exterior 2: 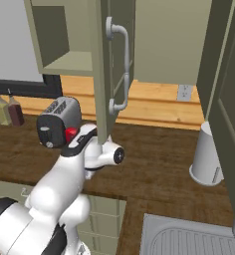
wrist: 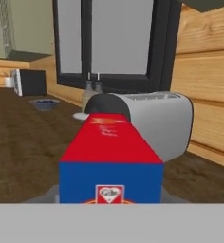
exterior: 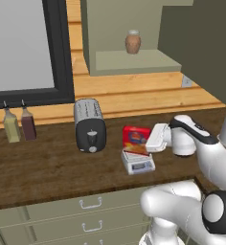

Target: Pick the boxed food and place it on the digital scale for weighing, and close the cabinet.

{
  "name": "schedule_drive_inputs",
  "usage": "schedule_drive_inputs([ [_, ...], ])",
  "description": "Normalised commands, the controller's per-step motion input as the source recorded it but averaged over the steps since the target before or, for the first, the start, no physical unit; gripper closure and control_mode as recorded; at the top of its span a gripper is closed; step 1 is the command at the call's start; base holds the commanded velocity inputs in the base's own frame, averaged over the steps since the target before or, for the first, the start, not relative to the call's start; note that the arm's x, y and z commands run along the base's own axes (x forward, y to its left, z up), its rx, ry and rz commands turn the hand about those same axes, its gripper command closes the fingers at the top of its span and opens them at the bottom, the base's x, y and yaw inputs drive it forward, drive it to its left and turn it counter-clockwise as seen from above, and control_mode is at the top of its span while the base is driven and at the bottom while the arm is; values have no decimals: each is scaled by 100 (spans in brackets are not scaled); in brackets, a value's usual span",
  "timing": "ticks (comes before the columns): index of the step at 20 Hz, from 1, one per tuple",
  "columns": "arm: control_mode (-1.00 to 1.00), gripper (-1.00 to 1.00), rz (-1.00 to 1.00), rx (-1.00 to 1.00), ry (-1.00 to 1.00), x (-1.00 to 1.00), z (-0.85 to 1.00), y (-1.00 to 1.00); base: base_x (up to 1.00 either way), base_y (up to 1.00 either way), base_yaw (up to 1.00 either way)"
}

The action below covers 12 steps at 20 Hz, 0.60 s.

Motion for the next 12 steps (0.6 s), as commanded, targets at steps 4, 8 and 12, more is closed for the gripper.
schedule_drive_inputs([
  [4,-100,100,0,0,0,10,-19,0,0,0,0],
  [8,-100,100,1,0,0,-35,-2,-8,0,0,0],
  [12,-100,100,0,0,-2,-16,0,0,0,0,0],
])
